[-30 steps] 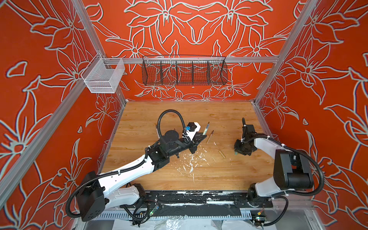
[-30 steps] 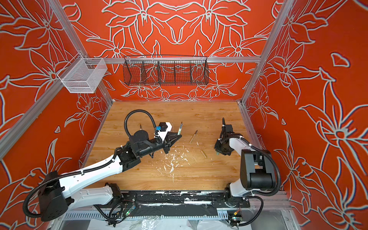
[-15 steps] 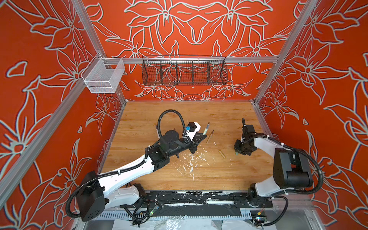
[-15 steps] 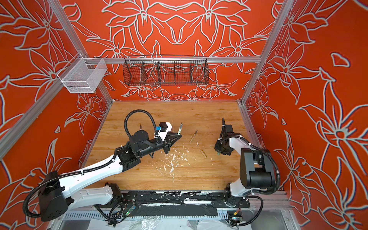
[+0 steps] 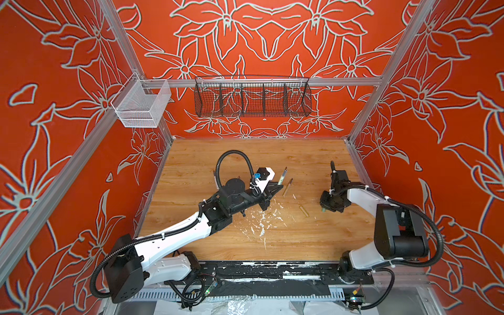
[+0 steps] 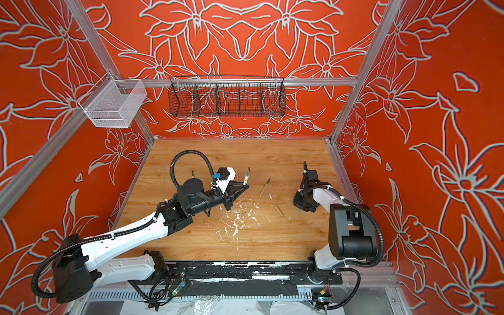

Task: Insert the pens into the pen caps
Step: 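Lift the cap and swing the right gripper toward the pen in the left gripper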

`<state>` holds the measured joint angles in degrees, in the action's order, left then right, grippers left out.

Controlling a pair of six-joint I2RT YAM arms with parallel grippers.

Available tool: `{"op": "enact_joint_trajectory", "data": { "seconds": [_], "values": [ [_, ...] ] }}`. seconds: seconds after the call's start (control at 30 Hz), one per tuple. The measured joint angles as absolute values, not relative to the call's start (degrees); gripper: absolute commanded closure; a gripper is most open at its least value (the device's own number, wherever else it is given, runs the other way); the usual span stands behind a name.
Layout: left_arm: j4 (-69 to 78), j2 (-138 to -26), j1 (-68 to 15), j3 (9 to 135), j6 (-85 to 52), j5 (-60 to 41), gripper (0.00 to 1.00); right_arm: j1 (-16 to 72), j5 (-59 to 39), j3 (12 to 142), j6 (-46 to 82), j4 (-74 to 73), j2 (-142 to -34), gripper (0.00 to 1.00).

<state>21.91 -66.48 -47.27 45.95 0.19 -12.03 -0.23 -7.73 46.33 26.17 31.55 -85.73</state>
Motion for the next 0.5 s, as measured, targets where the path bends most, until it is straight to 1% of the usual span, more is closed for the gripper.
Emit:
{"op": "enact_joint_trajectory", "data": {
  "seconds": [0.23, 0.5],
  "values": [
    [21.9, -66.5, -47.3, 46.0, 0.4, -11.7, 1.00, 1.3, -8.3, 48.3, 25.7, 32.2, -79.8, 0.88],
    [21.9, -66.5, -47.3, 46.0, 1.3, -10.8, 1.00, 7.8, -9.1, 52.2, 24.6, 31.8, -72.1, 0.88]
  ]
}}
